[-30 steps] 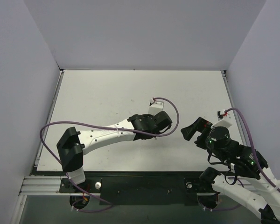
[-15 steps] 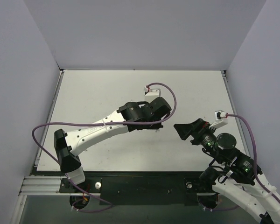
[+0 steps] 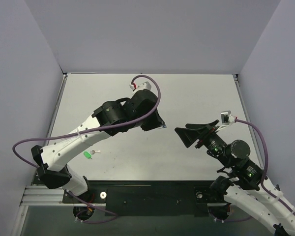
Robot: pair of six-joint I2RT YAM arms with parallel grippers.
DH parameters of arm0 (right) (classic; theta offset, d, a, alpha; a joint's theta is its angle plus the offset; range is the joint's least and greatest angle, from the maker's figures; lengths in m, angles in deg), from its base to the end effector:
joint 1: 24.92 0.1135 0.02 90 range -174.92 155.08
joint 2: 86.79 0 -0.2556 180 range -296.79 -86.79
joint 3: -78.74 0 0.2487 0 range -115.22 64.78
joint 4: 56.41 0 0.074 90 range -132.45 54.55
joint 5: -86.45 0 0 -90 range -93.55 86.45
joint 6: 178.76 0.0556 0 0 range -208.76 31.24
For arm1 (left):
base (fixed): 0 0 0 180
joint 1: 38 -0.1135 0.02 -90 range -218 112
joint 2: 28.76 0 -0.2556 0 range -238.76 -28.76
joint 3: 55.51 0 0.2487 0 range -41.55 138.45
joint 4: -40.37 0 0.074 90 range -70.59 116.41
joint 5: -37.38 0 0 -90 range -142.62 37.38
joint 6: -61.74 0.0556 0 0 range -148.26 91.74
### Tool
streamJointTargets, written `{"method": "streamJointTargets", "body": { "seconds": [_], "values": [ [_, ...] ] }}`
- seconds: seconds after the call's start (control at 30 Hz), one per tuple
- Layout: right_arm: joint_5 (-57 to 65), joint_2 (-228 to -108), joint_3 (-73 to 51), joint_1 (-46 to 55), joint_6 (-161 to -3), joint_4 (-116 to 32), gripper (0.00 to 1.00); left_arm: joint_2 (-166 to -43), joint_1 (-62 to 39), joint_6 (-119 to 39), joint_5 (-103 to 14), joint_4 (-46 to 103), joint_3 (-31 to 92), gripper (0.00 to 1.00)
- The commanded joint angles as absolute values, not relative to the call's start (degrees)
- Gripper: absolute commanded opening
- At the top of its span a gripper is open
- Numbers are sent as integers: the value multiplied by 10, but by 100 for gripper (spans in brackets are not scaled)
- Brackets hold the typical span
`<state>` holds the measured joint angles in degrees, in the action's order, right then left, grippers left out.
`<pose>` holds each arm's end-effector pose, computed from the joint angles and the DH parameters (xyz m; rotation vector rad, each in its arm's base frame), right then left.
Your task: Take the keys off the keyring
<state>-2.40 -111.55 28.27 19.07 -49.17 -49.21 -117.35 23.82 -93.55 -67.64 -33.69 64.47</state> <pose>0.0963 0.0945 0.3696 -0.0708 1.3518 1.2633 0.1638 -0.2752 0.4120 -0.2138 2.4239 -0.8106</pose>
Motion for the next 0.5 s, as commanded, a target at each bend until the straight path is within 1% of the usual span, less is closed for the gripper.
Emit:
{"method": "streamJointTargets", "body": {
  "seconds": [0.0,0.13,0.33,0.47],
  "values": [
    [26,-1137,301,193,-515,-615,97,-1127,227,-985,-640,-304,661,0],
    [34,-1144,312,193,-507,-701,97,-1100,185,-1016,-586,-282,643,0],
    [57,-1175,313,193,-475,-788,97,-1065,150,-1045,-507,-228,614,0],
    [90,-1211,292,195,-457,-821,97,-1053,141,-1075,-492,-207,603,0]
  ]
}}
